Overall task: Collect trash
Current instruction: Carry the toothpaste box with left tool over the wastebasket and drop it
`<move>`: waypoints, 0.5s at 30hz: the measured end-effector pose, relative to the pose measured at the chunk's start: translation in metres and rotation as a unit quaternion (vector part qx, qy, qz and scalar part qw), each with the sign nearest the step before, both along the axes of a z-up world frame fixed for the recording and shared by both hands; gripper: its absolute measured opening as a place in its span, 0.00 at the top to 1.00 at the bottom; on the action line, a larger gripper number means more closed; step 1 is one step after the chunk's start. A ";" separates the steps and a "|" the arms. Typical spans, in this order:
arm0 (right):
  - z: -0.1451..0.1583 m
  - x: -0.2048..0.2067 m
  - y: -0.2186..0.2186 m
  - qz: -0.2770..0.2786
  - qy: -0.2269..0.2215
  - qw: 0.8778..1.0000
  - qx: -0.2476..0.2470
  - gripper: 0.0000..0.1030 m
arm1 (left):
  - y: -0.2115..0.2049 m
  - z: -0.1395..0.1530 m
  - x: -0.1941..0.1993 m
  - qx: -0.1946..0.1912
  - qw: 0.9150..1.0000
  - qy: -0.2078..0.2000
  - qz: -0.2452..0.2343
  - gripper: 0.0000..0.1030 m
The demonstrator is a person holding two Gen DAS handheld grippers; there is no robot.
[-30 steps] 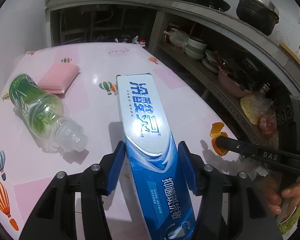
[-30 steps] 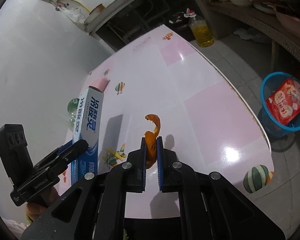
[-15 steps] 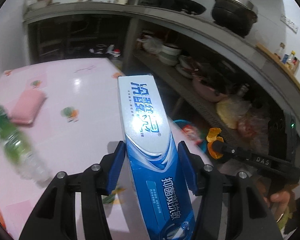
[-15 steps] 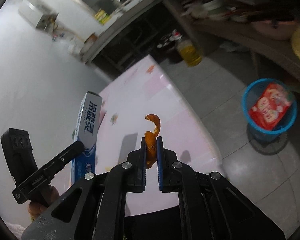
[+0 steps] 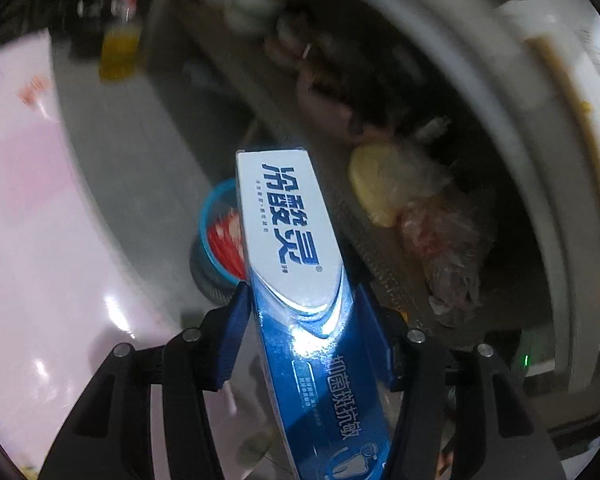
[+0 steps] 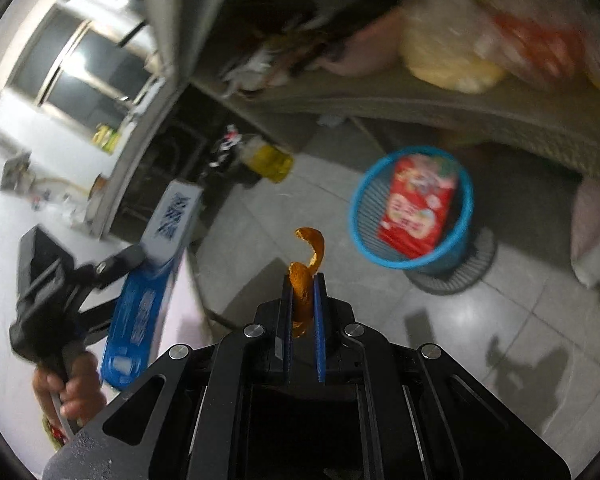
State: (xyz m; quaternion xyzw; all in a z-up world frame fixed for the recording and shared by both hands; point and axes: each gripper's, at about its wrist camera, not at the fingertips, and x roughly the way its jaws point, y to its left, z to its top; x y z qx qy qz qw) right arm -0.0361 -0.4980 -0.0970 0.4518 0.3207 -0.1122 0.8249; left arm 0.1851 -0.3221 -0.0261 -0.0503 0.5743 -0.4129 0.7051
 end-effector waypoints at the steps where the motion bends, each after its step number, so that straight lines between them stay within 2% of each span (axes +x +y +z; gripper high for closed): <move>1: -0.005 0.001 -0.004 -0.004 0.004 1.000 0.004 0.92 | -0.015 -0.012 0.006 0.011 1.000 0.014 0.001 0.49; 3: -0.022 -0.002 -0.015 -0.015 0.014 1.000 0.018 0.92 | -0.048 -0.039 0.018 0.040 0.998 0.041 0.001 0.49; 8: -0.050 -0.007 -0.037 -0.034 0.030 0.998 0.047 0.92 | -0.114 -0.095 0.039 0.111 0.991 0.072 0.006 0.49; 11: -0.063 -0.010 -0.047 -0.043 0.039 0.997 0.058 0.92 | -0.143 -0.124 0.050 0.143 0.986 0.079 0.012 0.49; 15: -0.078 -0.013 -0.056 -0.052 0.053 0.995 0.071 0.92 | -0.164 -0.157 0.067 0.167 0.981 0.091 0.034 0.48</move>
